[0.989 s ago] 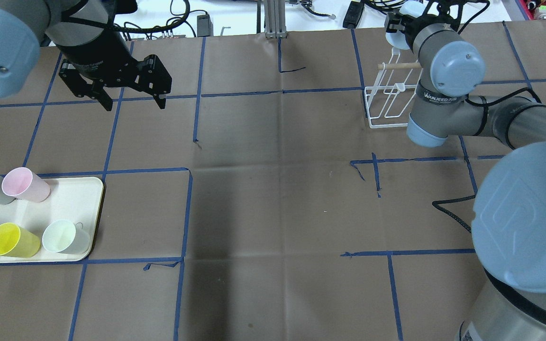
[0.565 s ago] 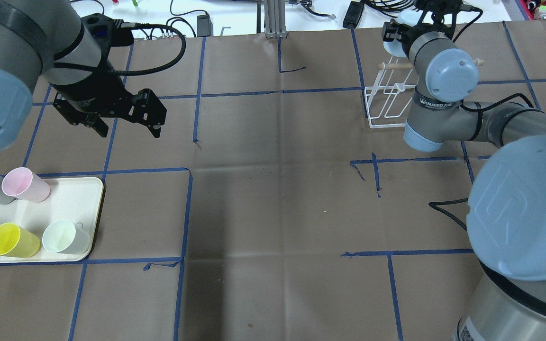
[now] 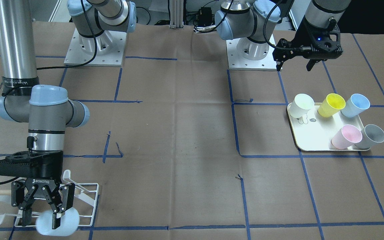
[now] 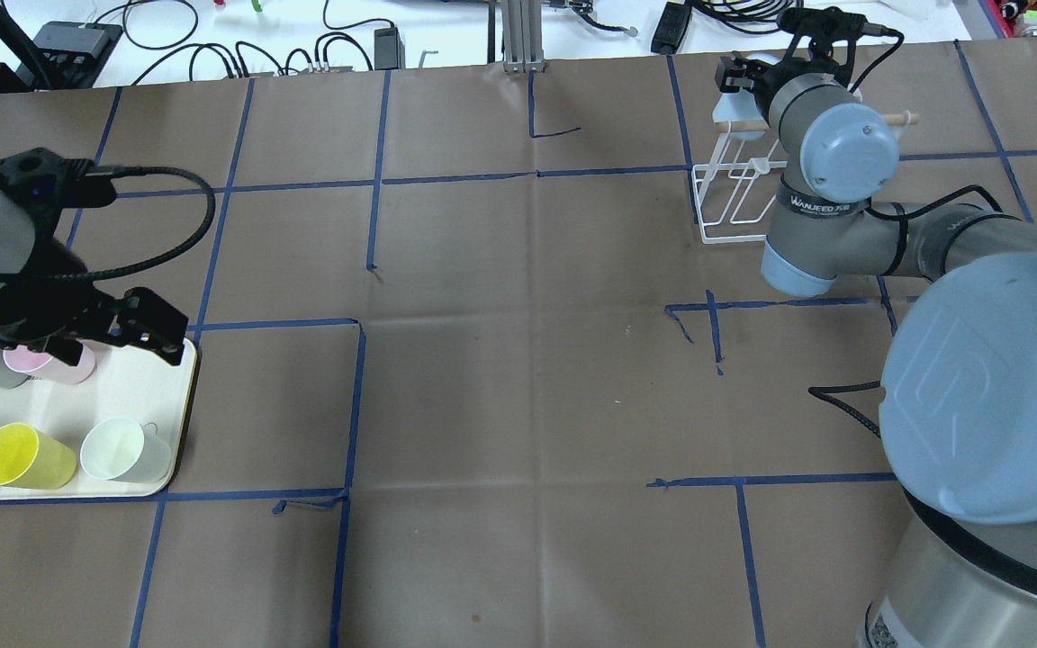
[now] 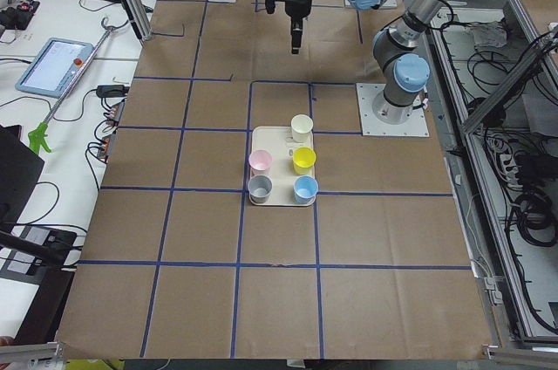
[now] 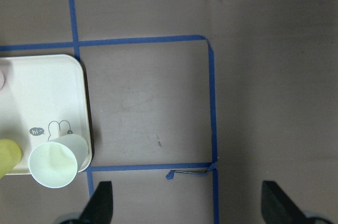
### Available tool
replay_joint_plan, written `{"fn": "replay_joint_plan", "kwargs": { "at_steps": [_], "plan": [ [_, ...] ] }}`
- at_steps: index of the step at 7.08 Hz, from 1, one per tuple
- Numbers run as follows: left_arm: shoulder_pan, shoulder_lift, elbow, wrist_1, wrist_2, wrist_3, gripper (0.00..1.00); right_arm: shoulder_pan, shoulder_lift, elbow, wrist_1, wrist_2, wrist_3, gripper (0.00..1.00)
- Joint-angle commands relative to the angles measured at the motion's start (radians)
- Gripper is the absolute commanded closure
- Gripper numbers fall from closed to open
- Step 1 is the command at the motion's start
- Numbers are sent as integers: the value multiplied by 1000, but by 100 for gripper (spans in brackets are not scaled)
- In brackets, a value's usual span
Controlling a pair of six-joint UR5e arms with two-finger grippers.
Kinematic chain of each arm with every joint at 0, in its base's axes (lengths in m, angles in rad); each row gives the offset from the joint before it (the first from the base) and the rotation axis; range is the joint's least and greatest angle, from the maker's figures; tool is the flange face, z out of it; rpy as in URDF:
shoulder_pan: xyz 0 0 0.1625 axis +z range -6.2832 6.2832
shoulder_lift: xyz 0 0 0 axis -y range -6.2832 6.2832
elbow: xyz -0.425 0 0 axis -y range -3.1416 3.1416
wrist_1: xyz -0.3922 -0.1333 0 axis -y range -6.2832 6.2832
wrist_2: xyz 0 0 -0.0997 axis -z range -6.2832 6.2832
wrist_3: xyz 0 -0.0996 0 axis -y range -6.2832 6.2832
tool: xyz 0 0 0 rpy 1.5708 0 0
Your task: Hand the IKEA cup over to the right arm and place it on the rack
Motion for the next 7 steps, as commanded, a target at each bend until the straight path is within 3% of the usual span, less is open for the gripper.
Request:
{"fn": "replay_joint_plan", "kwargs": {
  "at_steps": [1,4,7],
  "plan": [
    [176,68,-92,10,26,155,3,0,0,-2,4,0,2,0],
    [252,42,-136,70,12,237,5,7,-27,-14,4,9,5,0],
    [254,-35,-257,283,-60,254,5,28,-138,-23,21,184,7,0]
  ]
}}
